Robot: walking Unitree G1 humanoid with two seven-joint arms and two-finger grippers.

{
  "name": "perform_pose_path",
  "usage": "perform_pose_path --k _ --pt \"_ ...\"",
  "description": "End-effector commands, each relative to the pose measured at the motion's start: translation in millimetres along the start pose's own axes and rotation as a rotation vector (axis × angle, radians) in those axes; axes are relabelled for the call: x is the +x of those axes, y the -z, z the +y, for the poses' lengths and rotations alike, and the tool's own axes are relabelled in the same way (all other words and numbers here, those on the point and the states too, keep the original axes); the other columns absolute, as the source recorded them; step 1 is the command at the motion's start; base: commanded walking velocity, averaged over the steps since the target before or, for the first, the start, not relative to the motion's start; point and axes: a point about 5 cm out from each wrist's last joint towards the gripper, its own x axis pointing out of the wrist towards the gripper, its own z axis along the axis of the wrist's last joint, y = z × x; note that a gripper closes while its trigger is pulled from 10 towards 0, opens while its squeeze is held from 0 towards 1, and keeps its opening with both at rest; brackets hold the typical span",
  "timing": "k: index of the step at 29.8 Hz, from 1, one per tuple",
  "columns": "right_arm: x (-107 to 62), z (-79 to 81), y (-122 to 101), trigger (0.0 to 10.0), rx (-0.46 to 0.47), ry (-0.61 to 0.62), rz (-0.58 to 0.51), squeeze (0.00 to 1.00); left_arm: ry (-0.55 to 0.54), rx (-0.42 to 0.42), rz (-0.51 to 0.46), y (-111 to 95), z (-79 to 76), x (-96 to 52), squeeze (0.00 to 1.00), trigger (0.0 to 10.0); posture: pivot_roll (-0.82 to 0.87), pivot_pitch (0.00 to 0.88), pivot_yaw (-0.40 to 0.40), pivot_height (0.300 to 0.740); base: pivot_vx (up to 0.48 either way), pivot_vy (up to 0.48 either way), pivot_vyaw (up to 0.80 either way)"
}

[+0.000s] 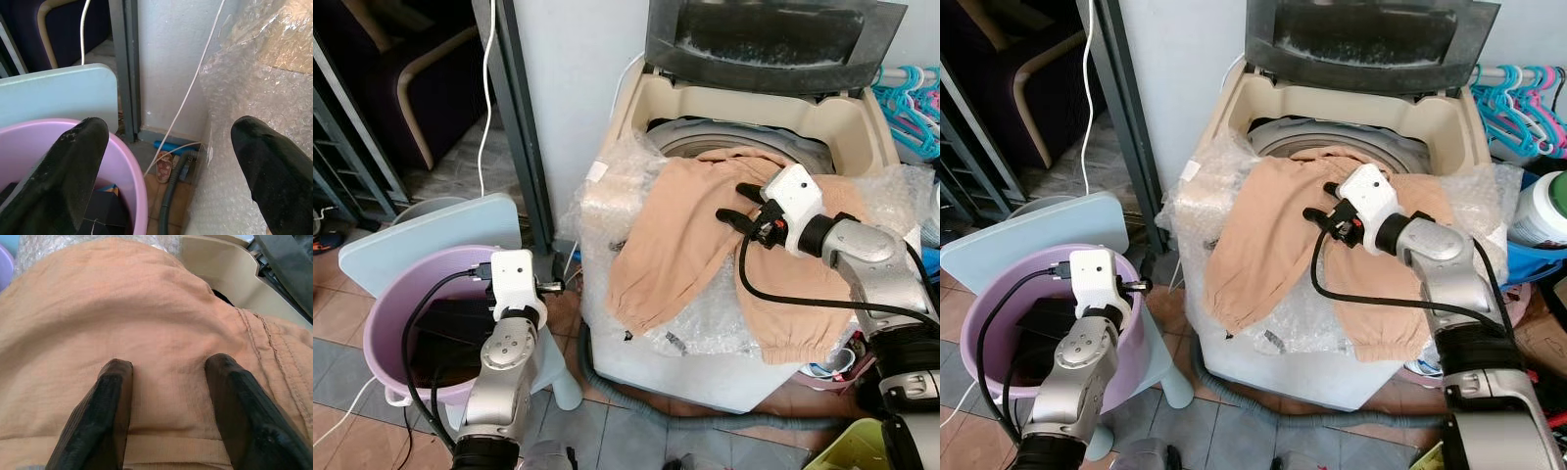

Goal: Clothes washing

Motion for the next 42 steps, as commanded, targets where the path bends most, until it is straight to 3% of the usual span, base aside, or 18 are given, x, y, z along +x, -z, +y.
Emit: perform_pose_path --k 1,2,3,4,13,21,28,35,36,37,38,39,40,41,42 --pt "-0.3 -0.2 6.0 10.0 -0.045 0.021 0.047 0.0 0.007 0.011 0.004 -0.5 -0.2 0.4 0.0 10.0 0.0 0.0 0.008 0.74 0.0 0.0 0.0" --pt "0.6 -0.9 7.7 4.9 -0.058 0.041 0.061 0.0 0.004 0.012 0.007 -0.2 0.2 0.2 0.0 10.0 0.0 0.0 0.007 0.74 0.0 0.0 0.0" --pt "1.2 -0.9 12.1 1.1 -0.098 0.068 0.093 0.0 0.001 0.013 0.009 0.2 0.7 -0.1 0.0 10.0 0.0 0.0 0.006 0.74 0.0 0.0 0.0" --pt "1.3 -0.1 16.5 0.0 -0.138 0.076 0.122 0.0 0.0 0.014 0.009 0.2 0.8 -0.2 0.0 10.0 0.0 0.0 0.007 0.74 0.0 0.0 0.0" --pt "1.3 3.6 28.8 0.0 -0.151 0.084 0.172 0.0 0.009 0.016 0.01 -0.3 -0.9 0.9 0.0 10.0 -0.01 0.0 0.008 0.74 0.0 0.0 0.0" --pt "2.1 4.2 36.7 0.0 -0.045 0.061 0.199 0.0 0.009 0.015 0.011 -0.6 -2.3 1.7 0.0 10.0 -0.01 0.0 0.003 0.74 0.0 0.0 0.0" --pt "9.9 -8.7 24.9 0.0 0.066 0.169 0.136 0.0 0.005 0.008 0.013 -0.4 -3.2 1.7 0.0 10.0 -0.01 0.0 -0.001 0.74 0.0 0.0 0.0" --pt "17.6 -74.1 -29.8 0.0 0.082 0.465 -0.002 0.0 0.004 0.008 0.013 -0.9 -4.3 3.4 0.0 10.0 -0.01 0.0 -0.003 0.74 0.0 0.0 0.0" --pt "13.9 -97.8 -53.8 0.0 0.052 0.563 -0.04 0.0 0.004 0.008 0.011 -1.4 -4.7 3.9 0.0 10.0 0.0 0.0 -0.008 0.74 0.0 0.0 0.0" --pt "13.9 -97.8 -53.8 0.0 0.052 0.563 -0.04 0.0 0.004 0.008 0.011 -1.4 -4.7 3.9 0.0 10.0 0.0 0.0 -0.008 0.74 0.0 0.0 0.0" --pt "4.1 -121.6 -74.5 0.0 0.046 0.68 -0.071 0.0 0.002 0.007 0.009 -1.9 -4.8 4.4 0.0 10.0 0.0 0.0 -0.011 0.74 0.0 0.0 0.0" --pt "-11.2 -145.6 -93.7 0.0 0.135 0.811 -0.136 0.0 -0.003 0.006 0.006 -2.4 -4.5 4.7 0.0 10.0 0.01 0.0 -0.017 0.74 0.0 0.0 0.0" --pt "-11.2 -145.6 -93.7 0.0 0.135 0.811 -0.136 0.0 -0.003 0.006 0.006 -2.4 -4.5 4.7 0.0 10.0 0.01 0.0 -0.017 0.74 0.0 0.0 0.0" --pt "-26.4 -164.3 -112.0 0.0 0.213 0.9 -0.207 0.0 -0.012 0.001 0.006 -2.2 -3.6 4.3 0.0 10.0 0.01 0.0 -0.022 0.74 0.0 0.0 0.0" --pt "-31.8 -170.5 -121.5 0.3 0.199 0.92 -0.231 0.0 -0.016 -0.001 0.006 -2.0 -3.3 3.9 0.0 10.0 0.01 0.0 -0.024 0.74 0.0 0.0 0.0"
